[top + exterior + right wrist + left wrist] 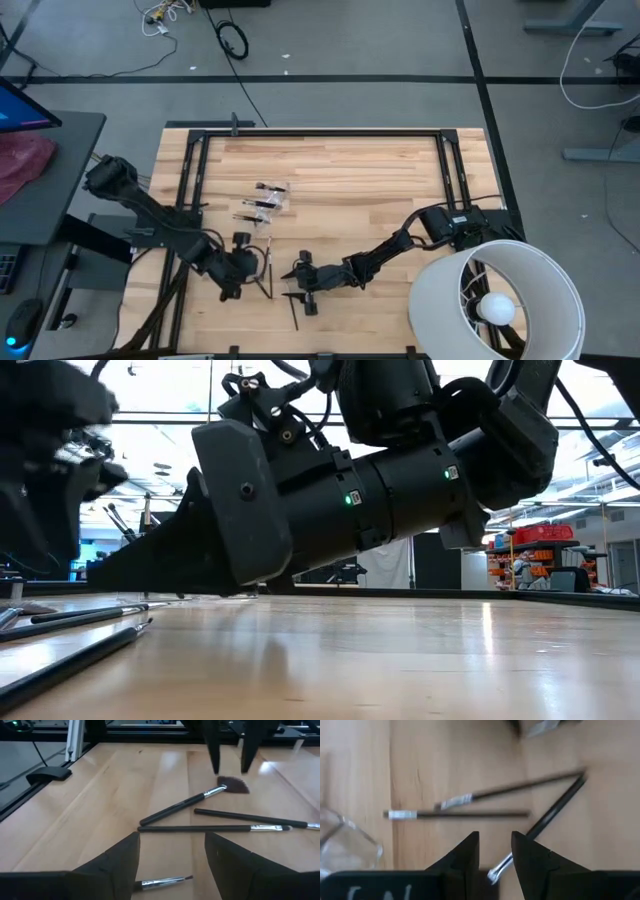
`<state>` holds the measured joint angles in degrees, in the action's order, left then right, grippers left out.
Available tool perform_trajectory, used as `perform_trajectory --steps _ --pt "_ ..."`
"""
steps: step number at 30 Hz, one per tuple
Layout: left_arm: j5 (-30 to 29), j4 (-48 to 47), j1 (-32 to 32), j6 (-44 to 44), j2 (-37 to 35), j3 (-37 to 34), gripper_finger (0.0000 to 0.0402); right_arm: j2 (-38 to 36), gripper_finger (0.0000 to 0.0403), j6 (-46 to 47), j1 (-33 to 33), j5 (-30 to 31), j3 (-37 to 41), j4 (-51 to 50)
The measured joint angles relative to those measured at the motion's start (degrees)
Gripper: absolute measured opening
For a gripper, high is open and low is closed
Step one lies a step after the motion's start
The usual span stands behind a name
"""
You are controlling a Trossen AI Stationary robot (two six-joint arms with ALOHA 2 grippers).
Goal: Put items in baskets/containers
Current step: Put the highlighter brush into the middle section of the transparent organizer
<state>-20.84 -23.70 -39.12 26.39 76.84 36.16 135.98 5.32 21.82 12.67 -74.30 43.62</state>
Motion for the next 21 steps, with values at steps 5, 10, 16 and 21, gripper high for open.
perform_trajectory --steps 5,10,16,21 --pt "4.00 1.06 0.82 0.42 0.00 -3.72 0.0117 0.00 0.0229 -0.24 -0.34 -0.09 0.00 0.11" --pt "6.44 5.90 0.54 1.48 -0.01 -7.71 0.0117 0.00 0.0229 -0.26 -1.08 -0.07 0.00 -0.15" --pt "6.80 11.32 1.64 1.77 -0.39 -12.18 0.0117 0.00 0.0229 -0.28 -1.44 -0.07 -0.02 -0.44" --pt "8.18 15.75 2.39 5.68 -0.42 -14.59 0.0083 0.00 0.0229 0.04 -2.02 -0.09 -0.02 1.72"
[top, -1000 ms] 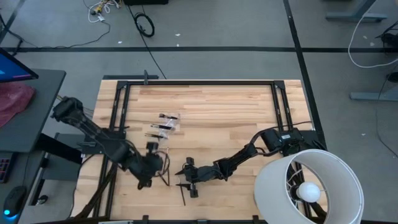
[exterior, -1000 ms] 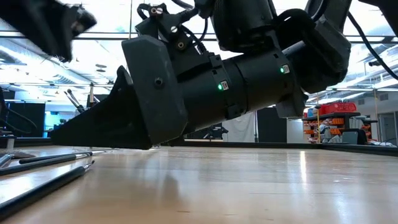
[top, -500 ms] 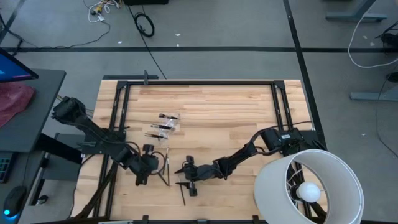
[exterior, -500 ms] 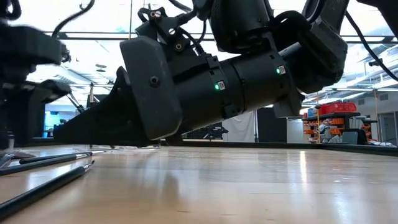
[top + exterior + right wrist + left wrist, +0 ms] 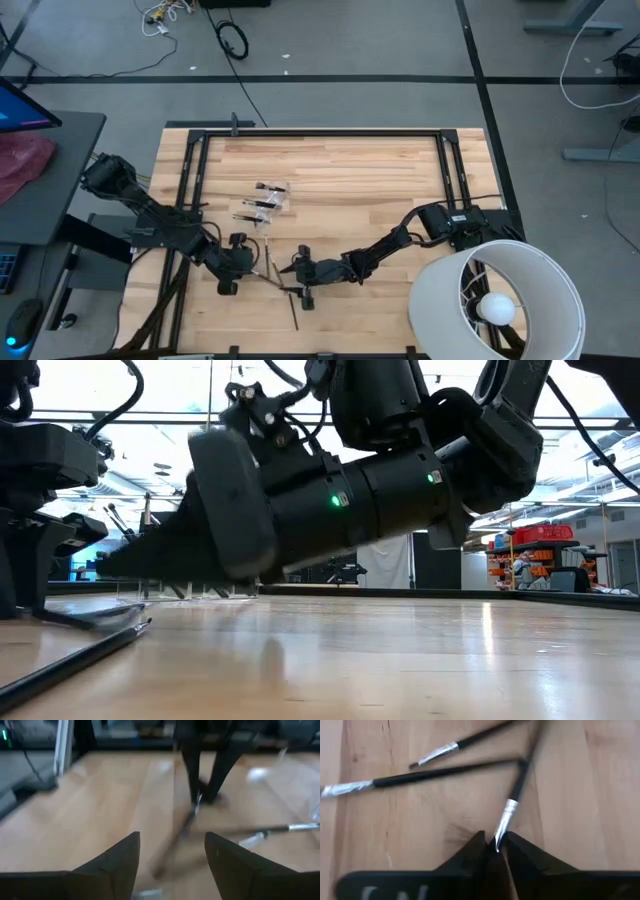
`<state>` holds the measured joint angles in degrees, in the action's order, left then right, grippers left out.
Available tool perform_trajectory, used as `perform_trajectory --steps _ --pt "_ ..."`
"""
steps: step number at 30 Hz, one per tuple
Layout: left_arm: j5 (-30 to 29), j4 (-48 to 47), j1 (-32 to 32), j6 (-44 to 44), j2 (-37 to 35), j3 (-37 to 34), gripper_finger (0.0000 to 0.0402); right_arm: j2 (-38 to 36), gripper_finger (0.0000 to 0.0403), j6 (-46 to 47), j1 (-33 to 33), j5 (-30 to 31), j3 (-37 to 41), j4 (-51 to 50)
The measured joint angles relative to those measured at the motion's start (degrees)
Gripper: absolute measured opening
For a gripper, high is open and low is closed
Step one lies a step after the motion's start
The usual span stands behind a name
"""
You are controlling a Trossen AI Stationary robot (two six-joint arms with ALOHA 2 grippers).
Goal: Put items in baskets/containers
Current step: Put the highlighter brush into the middle section of the transparent organizer
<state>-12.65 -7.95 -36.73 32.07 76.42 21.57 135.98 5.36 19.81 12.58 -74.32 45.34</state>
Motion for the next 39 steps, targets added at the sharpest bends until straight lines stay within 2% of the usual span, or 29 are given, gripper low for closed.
perform_trajectory --steps 3,5,10,13,19,24,30,33,39 --pt "0.86 1.34 0.00 0.27 0.07 -0.19 0.0032 0.00 0.0229 1.60 -0.59 0.03 0.00 4.37" --pt "0.89 3.80 0.00 0.24 0.34 -0.38 0.0014 -0.02 0.0227 2.30 -0.87 0.02 -0.09 5.33" --pt "0.60 7.88 0.00 1.45 0.54 -0.51 0.0036 -0.02 0.0214 -1.10 -1.84 1.41 -0.11 -0.30" --pt "0.08 8.17 0.13 1.43 0.55 -0.51 0.0037 -0.02 0.0208 -0.10 -3.04 1.18 -0.09 -3.88" --pt "-0.21 8.56 2.45 1.35 0.52 -0.51 0.0014 0.31 0.0206 1.30 -4.39 -3.18 -0.09 -4.01" --pt "-0.47 9.18 4.26 0.14 0.52 -0.51 0.0025 0.31 0.0206 0.18 -4.37 -4.98 -0.07 -4.95" --pt "0.67 8.35 4.87 -4.24 0.59 0.89 0.0020 0.18 0.0206 -0.06 -4.27 -2.57 -0.07 -4.90" --pt "2.04 -2.47 4.86 -5.74 0.28 6.75 0.0012 -1.04 0.0206 -1.28 -4.08 -2.17 -0.04 -5.35" --pt "-0.19 -43.09 5.20 -6.12 0.20 28.26 0.0015 -2.05 0.0206 -2.80 -4.03 0.99 -0.02 -10.01"
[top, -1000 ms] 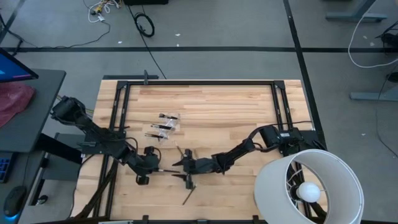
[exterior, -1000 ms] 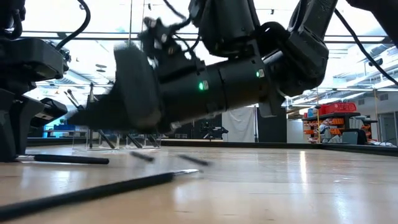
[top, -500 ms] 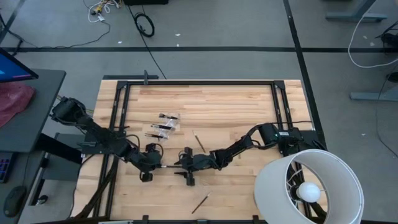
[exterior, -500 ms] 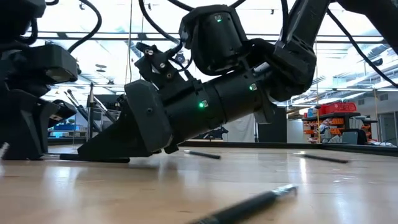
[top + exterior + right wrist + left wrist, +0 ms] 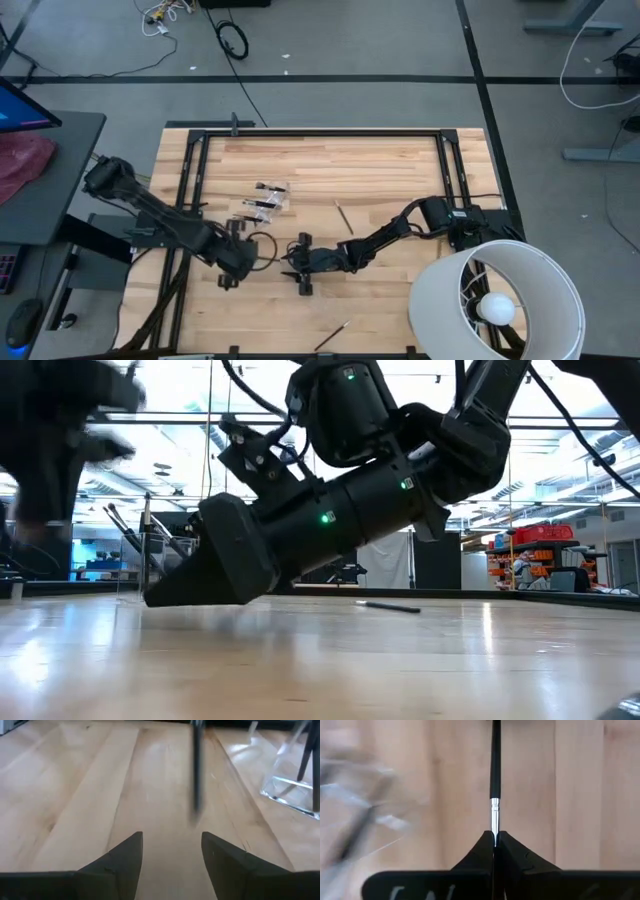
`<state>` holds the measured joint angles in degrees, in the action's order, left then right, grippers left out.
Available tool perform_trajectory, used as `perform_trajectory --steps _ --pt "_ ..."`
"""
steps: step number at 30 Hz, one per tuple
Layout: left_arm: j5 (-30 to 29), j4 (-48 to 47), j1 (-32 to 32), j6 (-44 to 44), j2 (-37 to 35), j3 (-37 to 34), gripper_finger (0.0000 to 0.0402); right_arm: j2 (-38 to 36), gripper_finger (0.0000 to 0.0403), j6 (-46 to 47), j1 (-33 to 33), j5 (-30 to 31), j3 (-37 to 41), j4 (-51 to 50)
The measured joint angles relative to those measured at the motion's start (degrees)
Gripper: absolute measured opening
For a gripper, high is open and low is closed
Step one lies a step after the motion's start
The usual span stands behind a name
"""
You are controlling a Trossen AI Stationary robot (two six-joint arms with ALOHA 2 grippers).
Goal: Put items in baskets/containers
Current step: Put the highlighter brush into the middle section of the transparent organizer
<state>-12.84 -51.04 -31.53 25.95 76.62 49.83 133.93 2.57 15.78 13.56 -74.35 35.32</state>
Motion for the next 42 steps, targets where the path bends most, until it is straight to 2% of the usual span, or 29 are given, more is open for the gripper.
perform_trajectory --steps 7,8,11,12,15,18,21,25,33,38,42 --pt "-4.31 -38.43 6.24 -1.93 2.15 28.40 0.0014 0.00 0.0206 1.38 -0.06 -0.04 0.02 -0.92" --pt "-5.17 -39.85 7.92 -3.10 2.97 30.71 0.0014 0.00 0.0206 1.39 -0.06 -0.05 0.02 -0.53" --pt "-3.28 -36.60 13.66 -14.23 3.61 34.02 0.0015 0.00 0.0206 1.15 -0.06 -0.24 0.02 -0.40" --pt "-4.51 -37.30 15.54 -16.74 4.67 34.91 0.0015 0.00 0.0206 0.96 -0.08 -0.42 0.02 -0.30" --pt "-10.41 -38.79 21.79 -21.57 8.66 34.97 0.0015 0.00 0.0206 0.83 -0.14 -0.61 0.02 0.09" --pt "-8.25 -39.13 27.74 -26.45 11.72 34.00 0.0015 0.00 0.0206 0.85 -0.14 -0.63 0.02 0.23" --pt "-8.34 -38.74 30.69 -28.19 15.37 31.64 0.0015 0.00 0.0206 1.45 -0.14 -0.89 0.02 0.18" --pt "-10.35 -39.15 32.02 -29.85 18.86 30.34 0.0015 0.00 0.0206 3.03 0.02 -1.36 0.02 -0.76" --pt "-10.48 -38.32 31.30 -31.73 24.04 30.35 0.0024 0.00 0.0206 5.99 0.16 -1.31 0.02 -1.76" --pt "-10.55 -36.89 31.26 -31.77 24.79 30.35 0.0072 -0.13 0.0206 5.56 0.16 -0.90 0.02 -2.28" --pt "-11.60 -38.67 30.92 -29.66 24.14 30.55 0.0122 -4.17 0.0206 4.25 0.22 2.26 0.02 -12.32"
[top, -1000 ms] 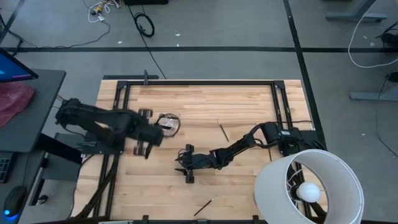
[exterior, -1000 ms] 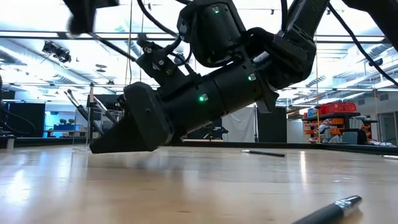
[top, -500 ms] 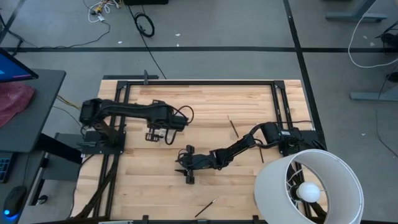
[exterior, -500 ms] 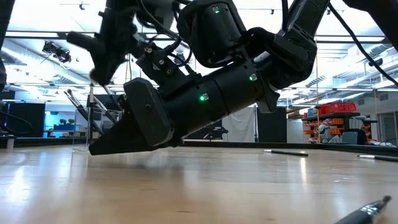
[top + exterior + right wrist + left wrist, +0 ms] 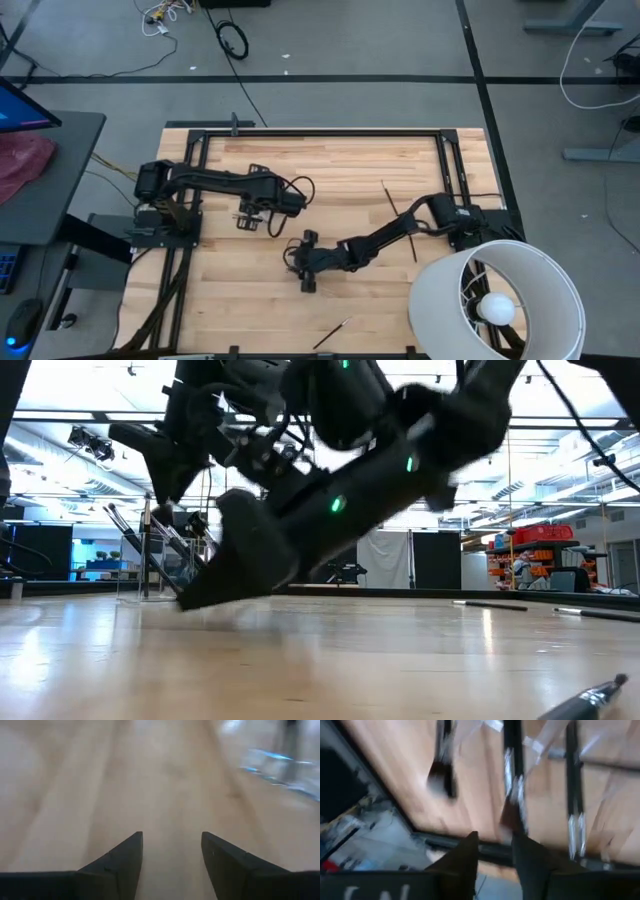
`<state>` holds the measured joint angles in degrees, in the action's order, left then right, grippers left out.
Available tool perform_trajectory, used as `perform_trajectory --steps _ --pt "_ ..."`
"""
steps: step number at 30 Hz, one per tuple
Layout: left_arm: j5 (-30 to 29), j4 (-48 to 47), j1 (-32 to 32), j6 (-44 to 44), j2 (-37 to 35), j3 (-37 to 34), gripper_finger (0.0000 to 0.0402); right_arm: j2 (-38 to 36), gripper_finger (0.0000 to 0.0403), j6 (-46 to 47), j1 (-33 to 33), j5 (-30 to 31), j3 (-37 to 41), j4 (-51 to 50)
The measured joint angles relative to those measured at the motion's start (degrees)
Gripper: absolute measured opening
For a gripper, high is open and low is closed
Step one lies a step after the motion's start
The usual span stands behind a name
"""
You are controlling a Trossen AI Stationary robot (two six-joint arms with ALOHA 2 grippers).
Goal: Put items in baskets/containers
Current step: Put the highlighter brush into the middle section of the transparent organizer, then put the eyeshadow brush into the left section of the transparent organizer
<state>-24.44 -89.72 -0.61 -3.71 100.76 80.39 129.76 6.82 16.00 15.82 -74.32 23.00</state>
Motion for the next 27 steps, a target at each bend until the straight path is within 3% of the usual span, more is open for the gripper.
perform_trajectory --steps 6,12,14,19,23,27 --pt "-4.05 -0.63 -1.34 1.56 -2.53 2.75 0.0162 -11.90 0.0206 3.61 0.72 12.49 0.00 -25.90" --pt "-6.02 -0.27 -2.26 4.60 -7.52 9.09 0.0167 -22.47 0.0206 8.67 1.54 28.20 -0.02 -47.43" --pt "-6.01 0.46 -2.28 6.30 -8.94 11.00 0.0167 -25.06 0.0206 14.64 1.23 31.79 -0.04 -57.50" --pt "-6.01 3.01 -2.26 8.72 -12.52 13.13 0.0167 -29.44 0.0206 39.96 -2.12 34.08 3.78 -80.24" --pt "-5.96 5.54 -2.26 8.63 -13.08 13.02 0.0167 -33.79 0.0206 51.77 -5.33 31.50 14.26 -81.50" --pt "-5.97 7.69 -2.22 6.18 -12.63 12.99 0.0167 -39.20 0.0206 54.17 -10.35 28.47 24.48 -79.25"
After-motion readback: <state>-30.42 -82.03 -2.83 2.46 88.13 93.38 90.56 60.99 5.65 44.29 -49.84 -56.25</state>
